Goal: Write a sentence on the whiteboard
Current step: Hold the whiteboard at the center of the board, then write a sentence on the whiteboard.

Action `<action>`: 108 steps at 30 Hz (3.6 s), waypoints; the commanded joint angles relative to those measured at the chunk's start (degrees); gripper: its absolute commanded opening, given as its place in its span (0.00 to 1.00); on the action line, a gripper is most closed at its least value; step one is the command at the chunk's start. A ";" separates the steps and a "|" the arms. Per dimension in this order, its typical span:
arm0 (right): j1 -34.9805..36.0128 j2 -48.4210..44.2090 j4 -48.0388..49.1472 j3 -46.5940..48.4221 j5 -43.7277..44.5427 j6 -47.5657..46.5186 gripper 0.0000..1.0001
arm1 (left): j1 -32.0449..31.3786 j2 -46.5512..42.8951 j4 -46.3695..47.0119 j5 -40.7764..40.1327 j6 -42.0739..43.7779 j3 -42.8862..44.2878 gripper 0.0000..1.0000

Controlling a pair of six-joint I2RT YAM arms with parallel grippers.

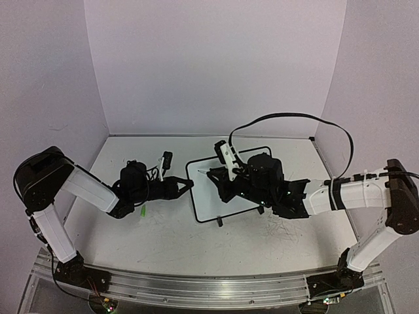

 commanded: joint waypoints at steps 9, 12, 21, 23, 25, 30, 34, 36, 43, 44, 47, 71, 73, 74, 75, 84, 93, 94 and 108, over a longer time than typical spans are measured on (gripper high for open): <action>0.39 -0.45 7.60 -2.46 4.01 -0.08 0.00 | 0.81 2.62 3.85 3.99 2.06 3.93 0.17; 0.39 -0.23 7.91 -2.54 4.16 -0.40 0.00 | 0.81 3.04 4.03 4.42 2.06 4.02 0.18; 0.38 0.90 6.57 -0.06 4.00 -0.64 0.00 | 0.98 3.12 4.16 4.49 2.56 3.94 0.15; 0.38 0.32 5.98 0.35 4.40 -1.16 0.00 | 1.07 3.34 4.14 4.70 2.67 3.95 0.13; 0.38 -0.14 5.92 0.34 4.61 -1.27 0.00 | 1.07 3.74 4.14 4.96 2.65 4.15 0.13; 0.35 -0.22 6.78 0.51 4.94 -3.55 0.00 | 1.07 4.44 4.14 5.37 2.69 4.73 0.13; 0.39 0.57 7.79 -0.73 5.44 -2.70 0.00 | 1.07 4.36 4.15 5.36 3.04 4.73 0.11; 0.37 1.16 7.69 -0.74 4.92 -2.28 0.00 | 1.07 4.39 4.14 5.44 3.29 4.62 0.10; 0.39 1.88 8.65 -1.84 3.66 -2.25 0.00 | 1.07 4.89 4.14 5.31 3.77 4.54 0.05; 0.39 1.97 8.64 -1.84 3.57 -2.26 0.00 | 1.09 4.89 4.14 5.31 3.85 4.43 0.04; 0.39 2.40 8.73 -1.65 2.73 -2.26 0.00 | 1.07 4.81 4.14 5.21 4.03 3.92 0.04; 0.38 4.66 9.83 0.06 6.55 -2.18 0.00 | 1.06 4.66 4.14 5.48 4.19 3.44 0.02; 0.37 4.63 10.21 -0.14 6.47 -2.16 0.00 | 1.07 4.63 4.14 5.49 4.30 3.29 0.02; 0.38 4.64 10.33 -0.15 6.46 -2.17 0.00 | 1.07 4.56 4.14 5.44 4.28 3.27 0.02; 0.35 4.69 10.45 -0.12 6.47 -2.18 0.00 | 1.07 4.58 4.14 5.43 4.29 3.32 0.02; 0.39 5.02 11.85 0.34 5.88 -2.74 0.00 | 1.07 4.85 4.16 5.60 4.26 3.53 0.02; 0.38 6.45 12.28 1.70 6.04 -2.83 0.00 | 1.07 4.98 4.15 5.90 4.20 3.77 0.01; 0.37 6.54 12.25 1.76 6.23 -2.80 0.00 | 1.07 4.93 4.14 5.94 4.19 3.77 0.01; 0.39 8.15 11.99 2.41 7.93 -2.18 0.00 | 1.07 4.50 4.15 6.09 4.26 3.38 0.01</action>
